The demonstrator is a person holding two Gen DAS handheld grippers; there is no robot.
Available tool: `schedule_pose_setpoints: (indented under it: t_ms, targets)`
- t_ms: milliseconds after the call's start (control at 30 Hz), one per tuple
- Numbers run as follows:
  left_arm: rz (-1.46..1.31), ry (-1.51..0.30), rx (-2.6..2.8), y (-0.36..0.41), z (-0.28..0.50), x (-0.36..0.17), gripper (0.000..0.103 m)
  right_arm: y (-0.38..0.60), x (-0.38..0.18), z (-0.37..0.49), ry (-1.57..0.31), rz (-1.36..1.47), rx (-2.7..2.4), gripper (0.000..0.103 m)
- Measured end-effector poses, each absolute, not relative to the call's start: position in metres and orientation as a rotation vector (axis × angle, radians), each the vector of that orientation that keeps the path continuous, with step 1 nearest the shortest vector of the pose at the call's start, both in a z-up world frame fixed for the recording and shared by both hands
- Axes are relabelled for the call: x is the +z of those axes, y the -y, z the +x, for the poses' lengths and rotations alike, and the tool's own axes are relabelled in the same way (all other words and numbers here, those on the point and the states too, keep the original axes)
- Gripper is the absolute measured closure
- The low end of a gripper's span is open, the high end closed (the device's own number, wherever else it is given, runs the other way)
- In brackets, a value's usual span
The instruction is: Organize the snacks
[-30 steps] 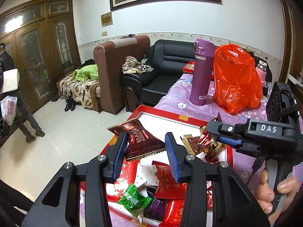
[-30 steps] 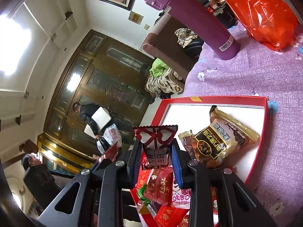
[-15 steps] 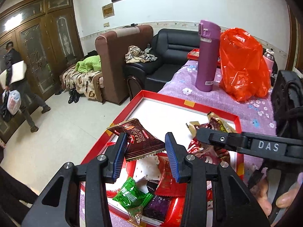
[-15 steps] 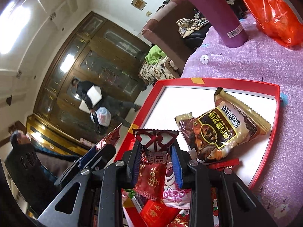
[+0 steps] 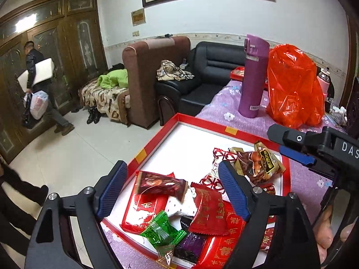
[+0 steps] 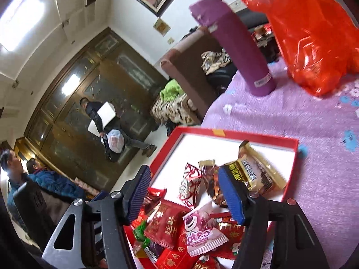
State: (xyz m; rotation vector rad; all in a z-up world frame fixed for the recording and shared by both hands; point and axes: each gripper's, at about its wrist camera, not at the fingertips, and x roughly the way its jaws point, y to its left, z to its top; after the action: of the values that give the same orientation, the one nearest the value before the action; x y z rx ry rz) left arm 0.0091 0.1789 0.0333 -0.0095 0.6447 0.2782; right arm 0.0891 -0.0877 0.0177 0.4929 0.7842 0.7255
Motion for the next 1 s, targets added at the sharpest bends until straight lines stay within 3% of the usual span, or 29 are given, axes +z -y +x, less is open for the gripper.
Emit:
schedule_pose_setpoints:
  t_ms: [567,633,800,1000]
  targets:
    - [0.037,-0.434,0.510,-0.191,-0.053,0.083,0.009,0.082,0.067,0.036,-0.613,0.334,0.761,0.033]
    - [0.041,-0.400,0.532,-0.190,-0.062,0.090,0.000,0.086,0.069,0.030,-0.603,0.326,0.761,0.032]
    - [0.101,-0.348,0.567,-0.180,-0.076,0.098,0.000,0.095,0.073,0.018,-0.587,0.312,0.774,0.031]
    - [0.084,-0.411,0.551,-0.178,-0.067,0.093,0.000,0.093,0.074,0.009,-0.586,0.284,0.792,0.031]
